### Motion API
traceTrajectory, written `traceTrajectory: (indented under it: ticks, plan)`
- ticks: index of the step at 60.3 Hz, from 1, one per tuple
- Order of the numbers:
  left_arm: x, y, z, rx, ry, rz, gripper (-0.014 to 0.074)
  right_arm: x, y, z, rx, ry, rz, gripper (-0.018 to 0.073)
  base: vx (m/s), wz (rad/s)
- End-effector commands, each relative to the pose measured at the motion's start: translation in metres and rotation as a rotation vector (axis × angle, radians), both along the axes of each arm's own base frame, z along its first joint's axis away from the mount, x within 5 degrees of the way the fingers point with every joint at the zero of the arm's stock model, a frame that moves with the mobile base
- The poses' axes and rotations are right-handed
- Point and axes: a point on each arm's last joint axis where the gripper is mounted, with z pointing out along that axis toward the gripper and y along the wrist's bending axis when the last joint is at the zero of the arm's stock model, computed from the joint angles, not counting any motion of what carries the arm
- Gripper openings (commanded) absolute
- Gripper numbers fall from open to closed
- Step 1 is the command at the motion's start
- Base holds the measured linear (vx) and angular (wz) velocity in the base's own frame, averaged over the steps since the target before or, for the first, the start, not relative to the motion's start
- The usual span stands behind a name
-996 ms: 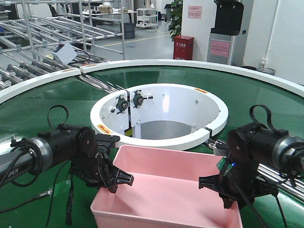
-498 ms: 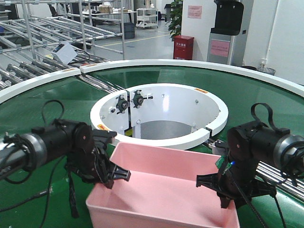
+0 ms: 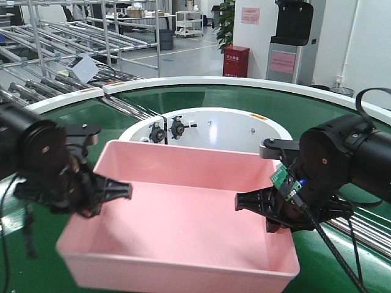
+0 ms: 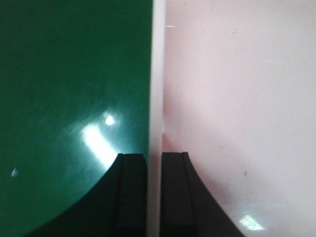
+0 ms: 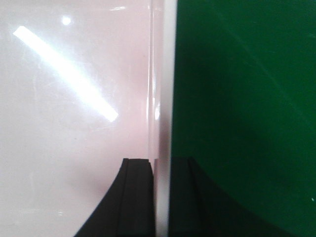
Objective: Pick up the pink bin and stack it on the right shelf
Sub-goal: 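Close both grippers on the bin walls and lift it toward the robot, then hold the bin with both grippers while the base turns and drives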
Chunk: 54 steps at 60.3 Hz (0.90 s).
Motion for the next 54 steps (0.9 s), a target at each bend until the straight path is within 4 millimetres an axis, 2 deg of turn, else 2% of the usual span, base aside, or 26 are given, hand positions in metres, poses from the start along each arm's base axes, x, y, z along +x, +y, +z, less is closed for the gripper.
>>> traceTrajectory:
  ticks: [1,15,21,24,35,54]
  plan:
    - [-0.029,0.012,0.032,-0.016,-0.157,-0.007,0.0104,-0.019,-0.003,0.036,-0.049,-0.102,0.041,0.0044,0.0,0.0]
    - [-0.088,0.02,0.03,-0.091,-0.191,0.002,0.0106,-0.047,0.021,0.046,-0.072,-0.09,0.104,0.0046,0.0,0.0]
    - [-0.103,0.024,0.026,-0.112,-0.196,0.005,0.0108,-0.053,0.022,0.042,-0.095,-0.072,0.08,0.0046,0.0,0.0]
    - [-0.109,0.025,0.028,-0.127,-0.21,-0.002,0.0109,-0.055,0.02,0.033,-0.102,-0.07,0.073,0.0046,0.0,0.0]
    - [-0.116,0.025,0.032,-0.142,-0.231,-0.019,0.0109,-0.067,0.013,0.015,-0.073,-0.077,0.068,0.0046,0.0,0.0]
    - [-0.116,0.025,0.032,-0.145,-0.228,-0.012,0.0109,-0.07,0.012,0.015,-0.076,-0.074,0.067,0.0046,0.0,0.0]
